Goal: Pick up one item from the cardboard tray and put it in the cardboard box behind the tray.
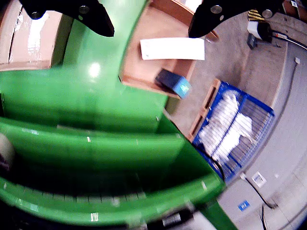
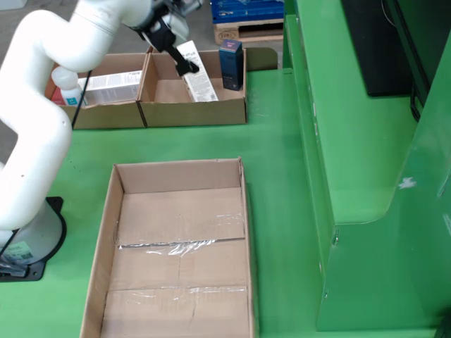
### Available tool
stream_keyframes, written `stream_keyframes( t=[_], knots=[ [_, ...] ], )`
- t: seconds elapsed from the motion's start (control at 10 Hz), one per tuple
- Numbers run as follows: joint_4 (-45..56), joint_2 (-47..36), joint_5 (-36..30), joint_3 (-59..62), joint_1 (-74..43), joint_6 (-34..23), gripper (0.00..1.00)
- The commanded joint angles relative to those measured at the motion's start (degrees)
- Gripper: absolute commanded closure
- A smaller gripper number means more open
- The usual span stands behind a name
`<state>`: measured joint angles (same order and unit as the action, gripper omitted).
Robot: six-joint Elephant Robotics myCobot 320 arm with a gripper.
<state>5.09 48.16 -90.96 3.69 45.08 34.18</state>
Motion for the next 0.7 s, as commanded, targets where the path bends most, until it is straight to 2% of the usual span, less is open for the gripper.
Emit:
stream_keyframes(
  t=[0.0,0.2,0.3,0.6],
  knots=[
    [56.0,7.5,-0.7,49.5,-3.8,2.0,0.5],
    [60.6,7.5,-0.8,56.1,-8.0,3.1,0.5],
    [61.4,7.1,-3.3,57.9,-14.7,1.2,0.5],
    [64.0,8.9,-6.3,64.3,-21.3,0.2,0.5]
  ],
)
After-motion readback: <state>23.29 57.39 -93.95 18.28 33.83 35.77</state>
